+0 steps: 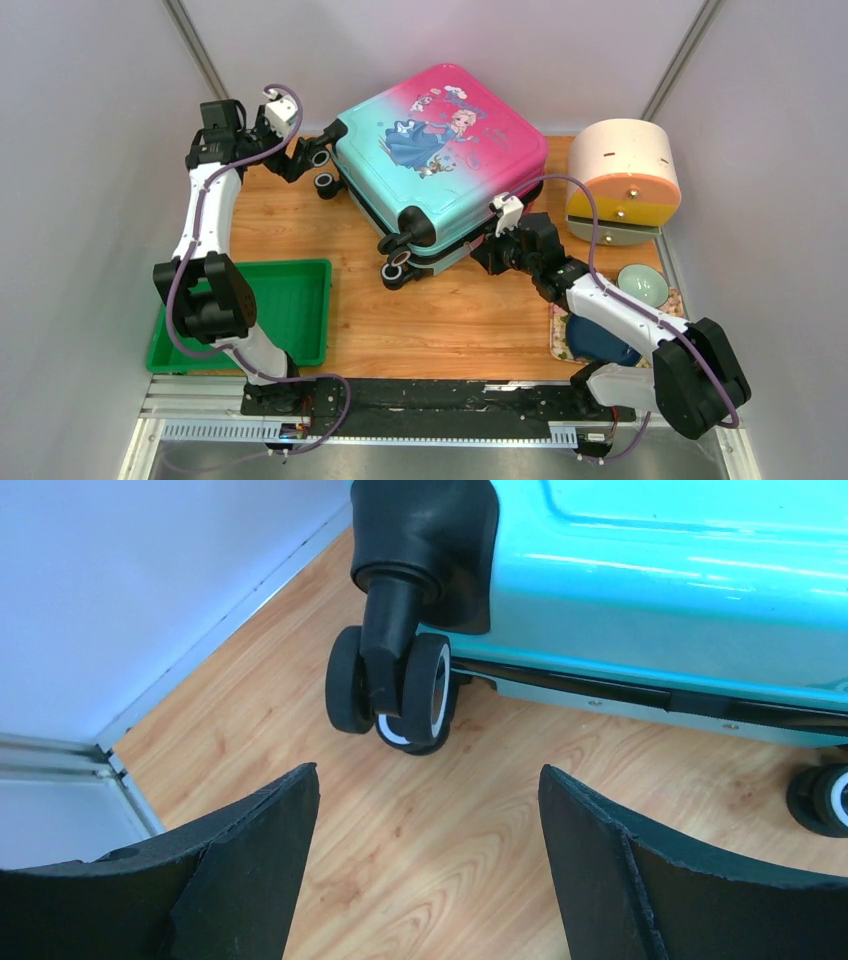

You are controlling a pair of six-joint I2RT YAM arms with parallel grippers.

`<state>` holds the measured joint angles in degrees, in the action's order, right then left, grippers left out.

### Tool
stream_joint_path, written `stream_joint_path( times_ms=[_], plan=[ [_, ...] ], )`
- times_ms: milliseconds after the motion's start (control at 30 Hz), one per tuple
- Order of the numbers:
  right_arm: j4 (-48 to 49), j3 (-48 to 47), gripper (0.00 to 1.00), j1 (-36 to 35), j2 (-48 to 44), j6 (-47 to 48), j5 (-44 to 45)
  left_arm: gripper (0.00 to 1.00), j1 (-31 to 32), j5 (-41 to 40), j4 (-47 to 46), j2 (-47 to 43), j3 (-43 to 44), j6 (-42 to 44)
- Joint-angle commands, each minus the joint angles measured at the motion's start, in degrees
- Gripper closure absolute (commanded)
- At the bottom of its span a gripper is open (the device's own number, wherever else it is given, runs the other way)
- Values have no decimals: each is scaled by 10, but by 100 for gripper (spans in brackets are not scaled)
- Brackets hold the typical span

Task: Open, take out, and arrange the luggage

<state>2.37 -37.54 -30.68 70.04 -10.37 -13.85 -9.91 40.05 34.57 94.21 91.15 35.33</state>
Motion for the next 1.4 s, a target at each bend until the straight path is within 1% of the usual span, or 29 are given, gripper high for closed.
stream_joint_path(
  times_ms=[0, 133, 167, 233, 367, 400, 467, 600, 667, 700, 800, 833, 900, 933, 967, 1000, 1033, 1100, 1133, 1200, 1233, 1300, 1333, 1367],
  plan=[
    [-1, -5, 100, 3, -16, 19, -7, 11, 0, 40, 14, 34, 47, 40],
    [1, -5, 100, 4, -16, 20, -6, 11, 0, 52, -11, 60, 38, 29],
    [0, -5, 100, 5, -16, 22, -6, 11, 0, 52, -22, 66, 32, 15],
    [-2, -5, 100, 7, -18, 25, -7, 12, 0, 49, -61, 76, 13, 8],
    [-4, -3, 100, 12, -20, 25, -17, 11, 0, 35, -128, 101, 4, -36],
    [-4, -2, 100, 12, -20, 25, -21, 12, 1, 35, -154, 107, 7, -44],
    [-3, -2, 100, 13, -18, 23, -22, 12, 0, 52, -165, 129, 24, -55],
    [-3, -6, 100, 13, -10, 24, -16, 17, 6, 80, -144, 170, 74, -61],
    [-3, -9, 100, 15, -5, 24, -12, 23, 7, 113, -126, 194, 103, -55],
    [-3, -10, 100, 16, -4, 23, -12, 25, 9, 115, -110, 200, 111, -51],
    [-3, -16, 100, 19, 1, 23, -11, 38, 16, 124, -97, 210, 121, -31],
    [-5, -18, 100, 23, 4, 23, -11, 45, 18, 126, -92, 209, 119, -18],
    [-5, -21, 100, 28, 8, 21, -8, 53, 26, 125, -66, 207, 119, 0],
    [-5, -24, 100, 32, 11, 20, -9, 61, 27, 127, -57, 201, 117, 17],
    [-6, -29, 100, 37, 12, 20, -9, 67, 28, 131, -50, 197, 111, 21],
    [-5, -31, 100, 40, 19, 18, -11, 76, 28, 130, -44, 190, 103, 22],
    [-4, -35, 100, 49, 23, 18, -13, 99, 29, 129, -42, 172, 80, 23],
    [0, -47, 100, 57, 33, 19, -14, 100, 28, 111, -35, 151, 52, 25],
    [3, -52, 100, 63, 46, 21, -14, 100, 28, 107, -27, 127, 20, 37],
    [15, -71, 100, 69, 58, 28, -17, 100, 28, 95, -20, 97, -21, 33],
    [21, -78, 100, 75, 75, 31, -17, 100, 28, 92, -20, 65, -66, 25],
    [39, -110, 100, 82, 98, 40, -24, 100, 28, 85, -39, 27, -117, -2],
    [43, -125, 100, 89, 110, 42, -28, 100, 28, 83, -51, -12, -171, -36],
    [54, -140, 100, 94, 140, 45, -39, 100, 28, 81, -76, -32, -198, -54]
  ],
)
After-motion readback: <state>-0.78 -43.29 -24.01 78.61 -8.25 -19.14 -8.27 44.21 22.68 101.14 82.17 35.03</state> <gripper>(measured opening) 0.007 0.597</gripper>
